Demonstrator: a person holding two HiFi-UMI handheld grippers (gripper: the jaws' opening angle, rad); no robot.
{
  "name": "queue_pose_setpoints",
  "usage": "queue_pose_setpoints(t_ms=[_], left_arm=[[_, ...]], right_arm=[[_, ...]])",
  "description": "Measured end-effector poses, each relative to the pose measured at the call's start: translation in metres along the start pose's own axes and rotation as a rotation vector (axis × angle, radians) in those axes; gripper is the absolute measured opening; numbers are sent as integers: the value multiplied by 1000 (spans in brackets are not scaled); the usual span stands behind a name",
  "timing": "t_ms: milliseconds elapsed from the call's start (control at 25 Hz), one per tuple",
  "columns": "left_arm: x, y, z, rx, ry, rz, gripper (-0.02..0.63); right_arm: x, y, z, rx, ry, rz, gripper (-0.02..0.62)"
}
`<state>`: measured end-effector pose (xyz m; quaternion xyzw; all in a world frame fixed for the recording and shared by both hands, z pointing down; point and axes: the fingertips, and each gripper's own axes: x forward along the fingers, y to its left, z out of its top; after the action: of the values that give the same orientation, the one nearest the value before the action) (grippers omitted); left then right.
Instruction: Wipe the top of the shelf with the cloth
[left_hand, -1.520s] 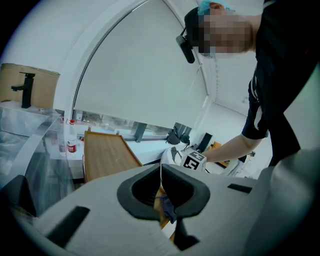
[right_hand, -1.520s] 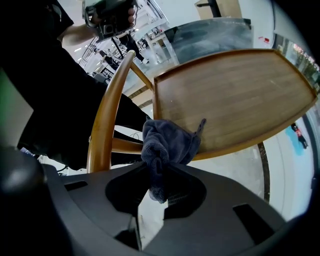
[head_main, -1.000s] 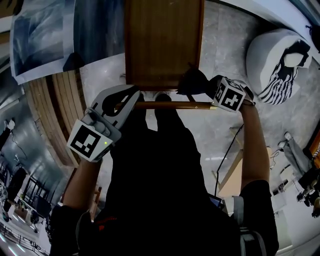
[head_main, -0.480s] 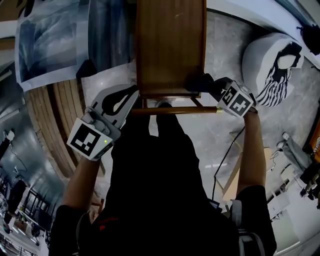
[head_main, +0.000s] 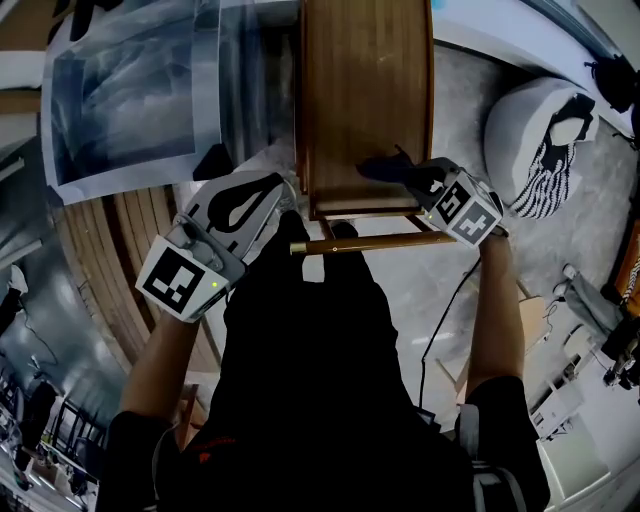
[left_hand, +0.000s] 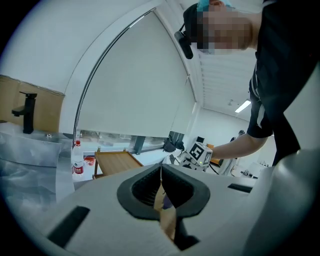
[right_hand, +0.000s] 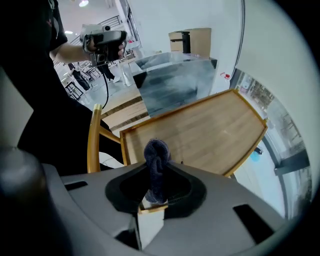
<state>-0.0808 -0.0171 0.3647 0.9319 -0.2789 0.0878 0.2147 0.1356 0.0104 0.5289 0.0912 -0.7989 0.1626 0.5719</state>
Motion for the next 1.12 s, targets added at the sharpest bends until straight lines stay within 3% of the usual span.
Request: queue_pose_setpoints(t_ms=[360, 600, 800, 920, 1120], left_arm=[[-22, 23, 1, -17, -24, -9, 26], [-22, 24, 1, -33, -27, 50, 26], [-15, 20, 2, -45, -23, 114, 26], [-6, 13, -3, -58, -4, 143, 26], [17, 1, -10, -75, 36, 157, 26]], right_arm=[[5, -28, 103, -31, -182, -185, 64], [8, -64, 149, -101, -255, -271, 64], [9, -101, 183, -156, -365, -428, 64], [32, -111, 189, -204, -362, -469, 66], [94, -118, 157, -242, -239, -405, 66]])
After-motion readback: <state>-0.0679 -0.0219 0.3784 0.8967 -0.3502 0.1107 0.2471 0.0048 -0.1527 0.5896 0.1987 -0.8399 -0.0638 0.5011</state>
